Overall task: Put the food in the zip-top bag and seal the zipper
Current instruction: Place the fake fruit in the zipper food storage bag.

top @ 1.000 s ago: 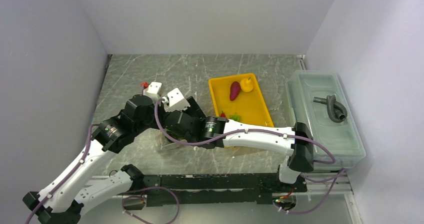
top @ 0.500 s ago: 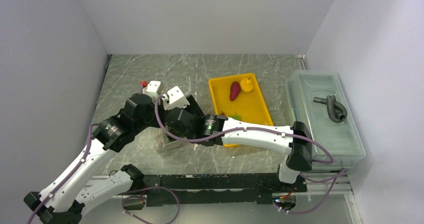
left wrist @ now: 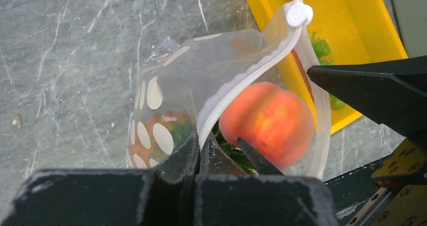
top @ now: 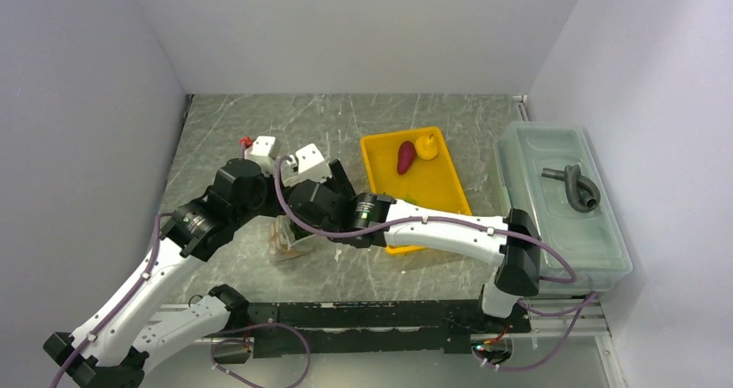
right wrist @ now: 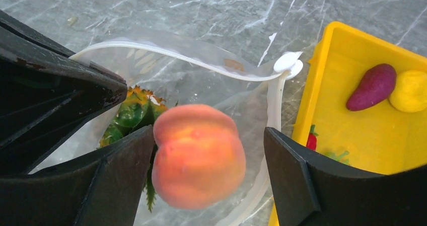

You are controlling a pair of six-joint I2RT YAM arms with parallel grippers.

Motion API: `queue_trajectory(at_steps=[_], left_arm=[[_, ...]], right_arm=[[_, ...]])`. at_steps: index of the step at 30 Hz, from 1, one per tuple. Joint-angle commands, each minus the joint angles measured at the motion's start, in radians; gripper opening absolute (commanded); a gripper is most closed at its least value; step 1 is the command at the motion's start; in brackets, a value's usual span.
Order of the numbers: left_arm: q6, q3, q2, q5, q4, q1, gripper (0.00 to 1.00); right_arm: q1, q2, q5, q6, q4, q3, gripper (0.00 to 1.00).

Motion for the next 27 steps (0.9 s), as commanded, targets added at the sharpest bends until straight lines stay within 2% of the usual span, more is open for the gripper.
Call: queue_trajectory(at_steps=[1,9,20,27], left_arm=[[0.029,0.006,-0.008,0.16,0.033,-0.026,0.0],[0.03,0.008,-0.003,0.16,0.031,-0.023,0.0],[0.021,0.01,0.007,0.156,0.03,-0.005,0.0],[0.018,0.01,0.018,0.166,0.032,0.011,0.0]], right_arm=[[-0.074,0.006,0.044,0.089,0.091,0.014,0.84],[-0.076,-0.038,0.013,0.101,0.113,0.005,0.84],[-0.076,-0.184,-0.107,0.14,0.07,-0.074,0.83],[-0.076,-0.326,-0.233,0.155,0.076,-0.185,0.75]])
